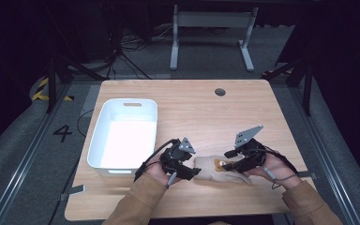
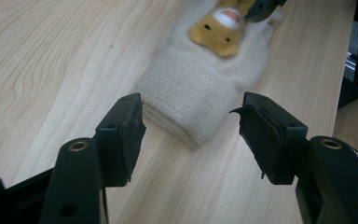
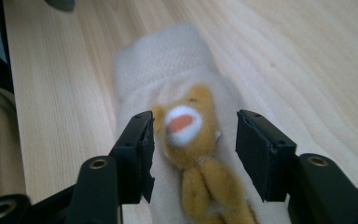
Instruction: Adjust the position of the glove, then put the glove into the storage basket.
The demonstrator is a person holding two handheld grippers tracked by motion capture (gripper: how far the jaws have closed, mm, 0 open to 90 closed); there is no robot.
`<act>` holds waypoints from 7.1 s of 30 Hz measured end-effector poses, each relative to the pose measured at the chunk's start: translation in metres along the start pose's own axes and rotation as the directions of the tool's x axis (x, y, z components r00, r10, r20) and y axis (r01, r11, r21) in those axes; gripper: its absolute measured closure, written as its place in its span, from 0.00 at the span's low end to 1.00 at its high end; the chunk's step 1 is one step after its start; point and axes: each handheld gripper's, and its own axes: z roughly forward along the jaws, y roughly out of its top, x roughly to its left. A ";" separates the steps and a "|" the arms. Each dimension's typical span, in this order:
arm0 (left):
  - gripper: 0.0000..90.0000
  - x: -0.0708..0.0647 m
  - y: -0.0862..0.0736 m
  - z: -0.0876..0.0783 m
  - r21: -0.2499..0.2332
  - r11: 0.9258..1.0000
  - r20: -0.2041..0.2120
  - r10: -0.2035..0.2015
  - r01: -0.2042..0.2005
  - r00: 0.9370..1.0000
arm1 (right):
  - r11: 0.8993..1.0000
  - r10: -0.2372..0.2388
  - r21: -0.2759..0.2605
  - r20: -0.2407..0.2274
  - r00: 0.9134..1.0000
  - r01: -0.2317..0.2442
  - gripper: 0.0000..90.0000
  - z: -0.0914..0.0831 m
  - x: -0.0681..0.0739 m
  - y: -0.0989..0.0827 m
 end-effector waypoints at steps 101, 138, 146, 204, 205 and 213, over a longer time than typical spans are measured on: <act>0.00 0.003 0.005 0.109 0.009 0.982 0.014 0.187 -0.187 0.982 | 0.930 0.276 -0.297 0.164 0.947 -0.219 0.48 -0.063 -0.036 -0.041; 0.77 -0.008 0.018 0.088 0.068 0.986 0.024 0.152 -0.153 0.988 | 0.918 0.271 -0.332 0.124 0.954 -0.218 0.48 -0.064 -0.038 -0.043; 0.77 -0.004 0.025 0.066 0.037 0.993 0.063 0.107 -0.109 0.992 | 0.911 0.283 -0.346 0.129 0.950 -0.224 0.48 -0.068 -0.040 -0.045; 0.77 0.031 0.015 -0.038 -0.166 0.959 -0.144 -0.256 0.231 0.956 | 0.906 0.296 -0.344 0.094 0.950 -0.248 0.51 -0.051 -0.075 -0.027; 0.77 0.032 0.015 -0.039 -0.171 0.956 -0.148 -0.265 0.239 0.953 | 0.906 0.298 -0.343 0.093 0.950 -0.250 0.51 -0.051 -0.075 -0.028; 0.77 0.036 0.016 -0.044 -0.187 0.947 -0.189 -0.297 0.262 0.936 | 0.906 0.294 -0.344 0.096 0.951 -0.246 0.51 -0.052 -0.075 -0.030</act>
